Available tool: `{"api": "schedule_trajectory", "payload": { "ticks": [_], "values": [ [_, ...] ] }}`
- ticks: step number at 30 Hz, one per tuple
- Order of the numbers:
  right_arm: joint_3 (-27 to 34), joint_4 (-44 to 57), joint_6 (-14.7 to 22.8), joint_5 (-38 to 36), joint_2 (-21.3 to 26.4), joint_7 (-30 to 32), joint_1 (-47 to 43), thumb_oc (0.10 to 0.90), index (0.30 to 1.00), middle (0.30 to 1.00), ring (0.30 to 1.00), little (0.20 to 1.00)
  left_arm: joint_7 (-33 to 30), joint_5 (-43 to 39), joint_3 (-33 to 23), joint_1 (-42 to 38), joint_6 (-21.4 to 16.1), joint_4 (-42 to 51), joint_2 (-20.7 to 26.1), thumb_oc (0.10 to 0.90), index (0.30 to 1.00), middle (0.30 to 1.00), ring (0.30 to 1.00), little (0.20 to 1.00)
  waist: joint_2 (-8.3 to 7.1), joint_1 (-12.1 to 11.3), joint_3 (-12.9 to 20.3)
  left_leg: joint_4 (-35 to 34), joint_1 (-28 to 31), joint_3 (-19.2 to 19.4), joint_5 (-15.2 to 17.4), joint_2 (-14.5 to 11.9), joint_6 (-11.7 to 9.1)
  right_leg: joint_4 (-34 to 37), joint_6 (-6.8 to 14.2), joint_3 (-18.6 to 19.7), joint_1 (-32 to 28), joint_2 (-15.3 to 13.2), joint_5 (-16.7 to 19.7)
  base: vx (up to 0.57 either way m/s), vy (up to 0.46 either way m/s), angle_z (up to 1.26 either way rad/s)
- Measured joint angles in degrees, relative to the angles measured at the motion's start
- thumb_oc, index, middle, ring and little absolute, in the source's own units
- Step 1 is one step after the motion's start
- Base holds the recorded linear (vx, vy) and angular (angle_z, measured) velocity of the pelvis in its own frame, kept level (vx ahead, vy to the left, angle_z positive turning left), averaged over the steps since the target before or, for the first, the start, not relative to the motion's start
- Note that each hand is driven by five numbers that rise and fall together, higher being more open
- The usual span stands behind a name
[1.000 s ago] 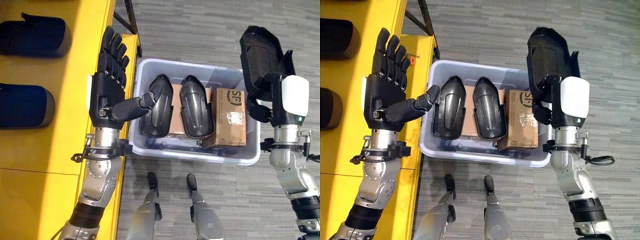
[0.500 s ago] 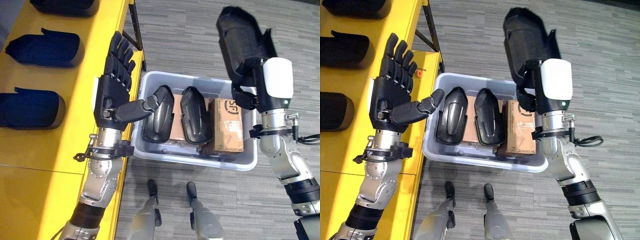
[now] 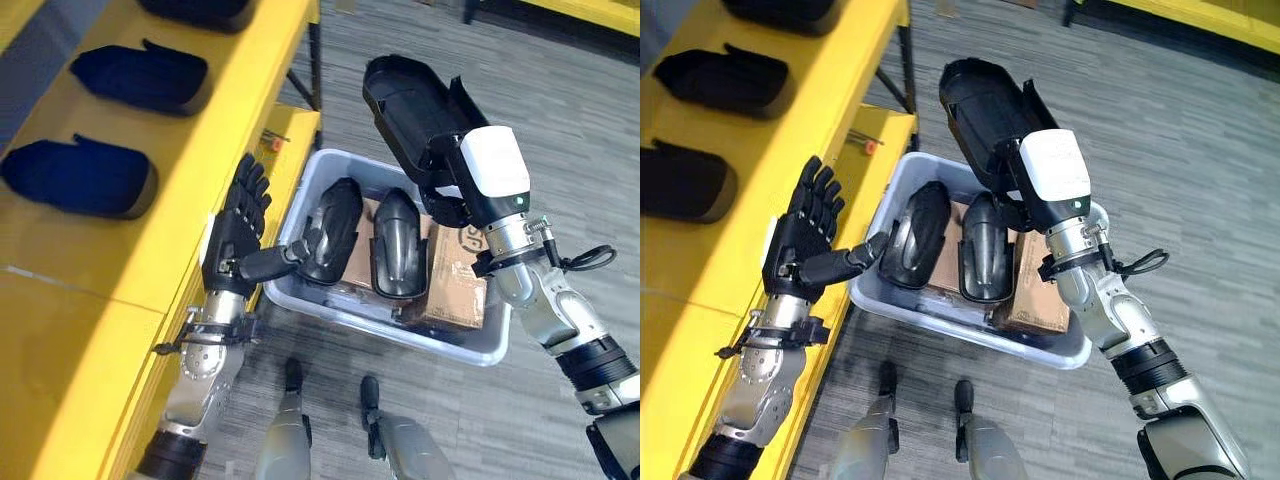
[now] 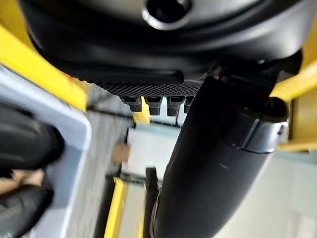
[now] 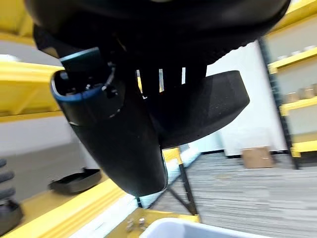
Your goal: Move parts from the plastic box to the shelf.
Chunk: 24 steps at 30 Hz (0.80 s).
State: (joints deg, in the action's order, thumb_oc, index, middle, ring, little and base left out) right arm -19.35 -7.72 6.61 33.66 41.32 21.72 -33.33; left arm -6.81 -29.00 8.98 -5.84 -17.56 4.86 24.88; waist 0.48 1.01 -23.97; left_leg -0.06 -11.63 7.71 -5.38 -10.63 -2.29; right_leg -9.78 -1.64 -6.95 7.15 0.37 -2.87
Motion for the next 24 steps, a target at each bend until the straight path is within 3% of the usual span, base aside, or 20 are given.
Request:
{"api": "schedule_trajectory", "payload": {
  "ticks": [2, 3, 5, 6, 8, 9, 10, 11, 12, 13, 14, 15, 16, 19, 21, 24],
  "values": [
    [0.6, 0.5, 0.2, 0.0, 0.2, 0.0, 0.9, 0.400, 0.300, 0.300, 0.300, 0.300, 0.3, 0.0, 0.1, 0.3, 0.1, 0.0, 0.4, 0.900, 1.000, 1.000, 1.000, 1.000, 0.13, 0.1, 0.1, 1.9, -0.8, 6.4, 7.6, 0.0, 2.5, -4.0, -1.6, -3.2, 1.4, -3.2, -1.8, -0.13, -0.082, 0.91],
    [2.0, 0.8, 0.3, 0.1, 0.3, 0.0, 2.6, 0.400, 0.300, 0.300, 0.300, 0.300, 0.6, 0.0, 0.5, -0.2, 0.1, -0.2, 0.3, 0.900, 1.000, 1.000, 1.000, 1.000, -0.17, 0.5, 0.2, 6.7, -2.5, 8.2, 8.7, 0.2, 4.4, -4.4, -1.9, -5.8, 1.3, -5.9, -2.5, -0.08, -0.035, 1.08],
    [2.6, 0.9, 0.1, 0.1, 0.7, 0.0, 3.9, 0.400, 0.300, 0.300, 0.300, 0.300, 1.2, 0.0, 0.5, -0.4, 0.1, -0.2, 0.4, 0.900, 1.000, 1.000, 1.000, 1.000, -0.49, 0.7, 0.9, 11.2, -2.9, 7.5, 6.9, -0.4, 1.5, -4.1, -1.6, -6.9, 1.6, -9.2, -2.5, -0.05, -0.001, 0.86],
    [4.5, 1.3, 0.3, 0.2, 0.8, 0.0, 5.3, 0.400, 0.300, 0.300, 0.300, 0.300, 1.3, 0.1, 0.5, -0.9, 0.1, -0.3, -0.6, 0.900, 1.000, 1.000, 1.000, 1.000, 0.32, 2.1, 1.5, 15.5, -2.7, 8.7, 6.3, -2.4, -0.3, -3.2, -1.2, -10.1, 0.4, -11.1, -2.3, 0.01, 0.071, 0.92],
    [7.6, 1.5, -0.4, 0.1, 1.2, 0.0, 8.7, 0.400, 0.300, 0.300, 0.300, 0.300, 1.7, 0.1, 1.0, -1.9, 0.0, -0.4, -2.3, 0.900, 1.000, 1.000, 1.000, 1.000, 1.70, 3.2, 2.4, 19.2, 1.1, 8.8, 5.8, -5.0, -1.6, -3.4, -1.1, -12.6, -1.5, -13.4, -2.2, 0.00, 0.110, 1.03],
    [8.3, 1.5, -0.8, 0.0, 1.5, 0.1, 9.6, 0.400, 0.300, 0.300, 0.300, 0.300, 2.3, 0.1, 1.1, -2.1, 0.0, -0.5, -2.7, 0.900, 1.000, 1.000, 1.000, 1.000, 2.97, 3.8, 3.2, 18.7, 2.8, 8.3, 4.6, -5.4, -1.4, -4.1, -1.0, -13.3, -1.6, -13.8, -2.2, -0.01, 0.195, 0.86],
    [9.8, 1.4, -1.2, 0.0, 2.5, 0.2, 11.5, 0.400, 0.300, 0.300, 0.300, 0.300, 2.5, 0.1, 2.3, -2.4, 0.0, -0.7, -3.7, 0.900, 1.000, 1.000, 1.000, 1.000, 5.69, 4.0, 4.8, 14.5, 5.6, 8.6, -3.4, -4.8, 1.3, -7.0, -0.9, -14.6, -1.0, -14.4, -2.3, 0.02, 0.269, 1.22],
    [11.9, 1.6, -2.1, 0.0, 2.1, 0.9, 14.2, 0.400, 0.300, 0.300, 0.300, 0.300, 2.6, 0.1, 4.3, -2.8, 0.1, -1.1, -3.9, 0.900, 1.000, 1.000, 1.000, 1.000, 6.97, 6.0, 5.8, 9.3, 7.0, 9.9, -2.7, -3.5, 0.9, -9.7, -0.9, -17.1, -1.1, -16.0, -2.2, 0.09, 0.226, 1.39],
    [12.3, 1.6, -3.0, -0.1, 2.3, 1.3, 15.2, 0.400, 0.300, 0.300, 0.300, 0.300, 2.9, 0.1, 5.3, -3.1, 0.0, -0.7, -4.0, 0.900, 1.000, 1.000, 1.000, 1.000, 7.28, 7.2, 6.2, 5.0, 9.2, 10.1, -3.6, -2.2, 1.7, -14.8, -0.7, -17.5, 0.7, -17.5, -2.2, 0.10, 0.188, 1.36],
    [12.1, 1.6, -3.0, 0.0, 2.2, 1.3, 15.3, 0.400, 0.300, 0.300, 0.300, 0.300, 2.9, 0.1, 5.5, -2.7, -0.1, -0.3, -3.8, 0.900, 1.000, 1.000, 1.000, 1.000, 7.83, 6.8, 6.9, 1.9, 9.7, 9.2, -3.2, -1.6, 1.4, -19.4, 1.8, -15.2, 5.8, -18.1, -5.0, 0.06, 0.199, 0.85],
    [11.8, 1.7, -2.9, 0.0, 1.1, 1.3, 15.4, 0.400, 0.300, 0.300, 0.300, 0.300, 2.8, 0.0, 5.1, -2.2, -0.1, -0.2, -3.0, 0.900, 1.000, 1.000, 1.000, 1.000, 7.07, 6.3, 7.9, 0.1, 9.4, 9.0, -3.2, -1.2, 1.4, -11.0, 1.8, -13.6, 6.1, -15.9, -4.1, 0.04, 0.194, 0.59],
    [11.6, 1.7, -2.7, 0.0, 0.6, 1.3, 15.5, 0.400, 0.300, 0.300, 0.300, 0.300, 2.7, 0.0, 4.8, -2.2, 0.0, -0.4, -2.2, 0.900, 1.000, 1.000, 1.000, 1.000, 5.25, 5.6, 8.3, -0.5, 9.3, 8.9, -3.1, 0.0, 1.2, -5.8, 1.1, -13.1, 5.6, -15.4, -0.5, 0.01, 0.147, 0.70],
    [11.8, 1.1, -2.6, 0.0, 0.6, 1.4, 15.7, 0.400, 0.300, 0.300, 0.300, 0.300, 2.7, 0.0, 4.8, -2.2, 0.2, -1.5, -2.6, 0.900, 1.000, 1.000, 1.000, 1.000, 5.07, 4.9, 8.4, -0.5, 9.2, 8.7, -2.7, 0.3, 0.7, -4.0, 5.0, -13.1, 4.4, -15.7, 2.8, 0.05, 0.178, 0.60],
    [11.7, 1.0, -2.4, 0.0, 0.2, 1.3, 15.7, 0.400, 0.300, 0.300, 0.300, 0.300, 2.6, 0.0, 4.6, -0.8, 0.3, -1.5, -2.5, 0.900, 1.000, 1.000, 1.000, 1.000, 5.10, 3.0, 8.4, -0.8, 8.9, 9.0, -2.1, 0.1, -0.2, -3.2, 4.9, -14.9, 3.5, -15.5, 3.0, 0.05, 0.206, 0.32],
    [11.6, 1.0, -2.4, 0.0, -0.2, 1.3, 15.8, 0.400, 0.300, 0.300, 0.300, 0.300, 2.6, 0.0, 4.5, -0.4, 0.2, -1.5, -2.6, 0.900, 1.000, 1.000, 1.000, 1.000, 5.11, 2.8, 8.4, -1.3, 8.9, 8.8, -1.0, 0.3, -1.7, -3.1, 5.3, -15.8, 3.2, -15.1, 3.3, 0.03, 0.161, 0.23],
    [11.6, 1.0, -2.4, 0.0, -0.6, 1.2, 16.0, 0.400, 0.300, 0.300, 0.300, 0.300, 2.8, 0.1, 4.4, 0.8, 0.2, -1.5, -2.8, 0.900, 1.000, 1.000, 1.000, 1.000, 4.98, 2.2, 8.4, -1.5, 9.0, 8.8, 0.1, 1.3, -2.2, -1.6, 6.4, -16.1, 2.1, -15.9, 4.5, 0.04, 0.135, 0.14]
  ]
}}
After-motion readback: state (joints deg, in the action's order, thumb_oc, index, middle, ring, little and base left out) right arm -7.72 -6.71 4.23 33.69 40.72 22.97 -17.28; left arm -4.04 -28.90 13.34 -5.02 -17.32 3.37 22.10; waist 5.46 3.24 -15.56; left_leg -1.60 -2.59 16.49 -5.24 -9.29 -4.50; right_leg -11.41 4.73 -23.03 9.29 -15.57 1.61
